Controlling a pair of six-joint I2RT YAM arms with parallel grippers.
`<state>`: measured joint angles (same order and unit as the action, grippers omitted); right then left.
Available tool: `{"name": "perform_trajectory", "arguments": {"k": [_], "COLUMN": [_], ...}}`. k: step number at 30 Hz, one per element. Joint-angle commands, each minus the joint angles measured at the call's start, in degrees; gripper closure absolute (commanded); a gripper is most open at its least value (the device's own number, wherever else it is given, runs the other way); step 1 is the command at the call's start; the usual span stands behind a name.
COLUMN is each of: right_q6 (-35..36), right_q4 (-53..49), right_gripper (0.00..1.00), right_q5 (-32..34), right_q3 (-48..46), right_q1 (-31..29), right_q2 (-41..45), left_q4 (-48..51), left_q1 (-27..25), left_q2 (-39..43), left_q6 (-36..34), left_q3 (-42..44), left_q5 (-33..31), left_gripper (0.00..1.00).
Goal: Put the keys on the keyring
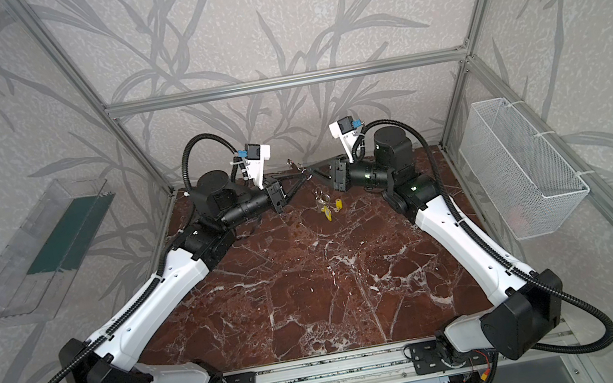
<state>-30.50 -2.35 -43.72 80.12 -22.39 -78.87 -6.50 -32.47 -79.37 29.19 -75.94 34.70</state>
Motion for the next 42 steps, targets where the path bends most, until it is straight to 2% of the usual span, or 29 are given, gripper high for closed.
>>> {"name": "perform_trajectory", "arguments": {"k": [1,9,28,31,37,38,39,40,41,42], "right_q6": [-0.78,-1.48,-3.14,-3.59,-5.70,-7.00,-7.87,-8.00,-8.15,-7.87], "right_q4": [2.52,3.61,5.88,6.75,10.56,11.32,11.98,12.27,12.31,11.77], "right_gripper": [0.81,0.93,0.93,1.00,1.00,1.00,1.00,1.00,1.00,1.00], "right_q5": [-2.12,-4.23,-7.92,-8.82,-10.49,-10.67,-10.85,-10.97,-10.82,-10.50], "right_q3": [0.48,0.39,0.35,0.22,-0.63,-0.74,-0.82,-0.88,-0.93,-0.80], "right_q1": [0.20,0.24,0.25,0.24,0.24,0.24,0.29,0.24,0.24,0.27], "right_q2": [-0.51,-0.76,-1.55,-1.64,-1.55,-1.58,-1.63,-1.72,-1.68,-1.64], "left_q4": [-2.26,-2.11,-3.33,-3.34,-2.83,-2.74,-2.60,-2.46,-2.31,-2.05], "left_q1": [0.36,0.68,0.87,0.83,0.95,1.06,1.12,1.18,1.31,1.53], "left_q2": [-0.45,-0.98,-1.93,-2.19,-2.54,-2.55,-2.62,-2.57,-2.58,-2.58], "left_q6": [0.67,0.98,2.11,2.19,2.16,2.19,2.13,2.20,2.28,2.42], "left_q3": [-2.83,-3.15,-3.50,-3.56,-3.54,-3.55,-3.49,-3.47,-3.44,-3.51], "left_q5": [1.87,2.13,4.74,4.85,4.60,4.31,3.99,3.82,3.62,3.27], "left_gripper": [1.00,1.00,1.00,1.00,1.00,0.96,0.86,0.71,0.63,0.61]}}
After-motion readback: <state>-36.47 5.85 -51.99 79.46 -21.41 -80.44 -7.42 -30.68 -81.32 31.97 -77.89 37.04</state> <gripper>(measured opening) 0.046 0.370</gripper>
